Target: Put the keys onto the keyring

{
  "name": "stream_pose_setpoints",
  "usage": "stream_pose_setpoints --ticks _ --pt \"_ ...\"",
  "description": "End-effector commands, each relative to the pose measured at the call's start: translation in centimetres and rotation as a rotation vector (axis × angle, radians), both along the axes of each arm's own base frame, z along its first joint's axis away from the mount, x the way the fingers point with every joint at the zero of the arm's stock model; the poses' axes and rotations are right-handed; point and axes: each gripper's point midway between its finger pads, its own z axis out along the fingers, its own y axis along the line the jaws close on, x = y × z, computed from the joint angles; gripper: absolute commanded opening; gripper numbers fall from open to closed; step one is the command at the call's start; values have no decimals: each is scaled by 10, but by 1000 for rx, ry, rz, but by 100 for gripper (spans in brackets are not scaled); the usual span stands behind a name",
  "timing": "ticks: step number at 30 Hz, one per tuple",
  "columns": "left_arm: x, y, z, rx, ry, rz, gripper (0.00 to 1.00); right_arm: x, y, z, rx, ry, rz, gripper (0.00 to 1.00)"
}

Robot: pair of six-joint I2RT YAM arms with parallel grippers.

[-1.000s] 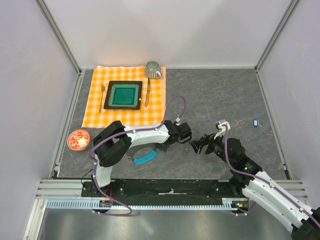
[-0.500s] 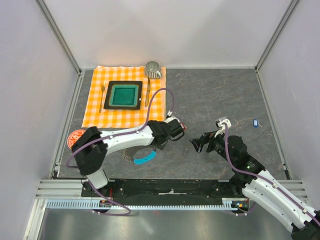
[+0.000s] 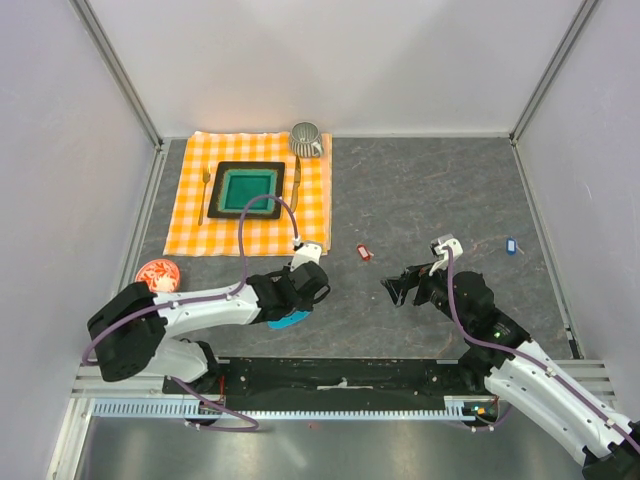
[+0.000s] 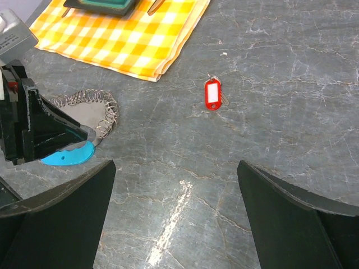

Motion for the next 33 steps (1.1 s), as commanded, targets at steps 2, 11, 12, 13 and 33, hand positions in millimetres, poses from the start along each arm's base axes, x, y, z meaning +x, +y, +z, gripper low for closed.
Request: stream_pose_setpoints --ticks 2,11,12,13,33 --pt "18 -30 4 -151 -41 71 36 5 0 20 19 -54 -10 98" --pt "20 -32 -8 -138 -25 83 33 5 -1 21 15 -57 -13 98" --pt "20 -31 -7 -138 -28 86 32 5 -1 21 16 -58 -16 98" --pt "19 -28 -9 -131 -24 90 32 5 -1 21 15 -57 -16 98" --pt "14 -18 -15 -58 -11 57 17 5 0 17 13 -47 -12 98"
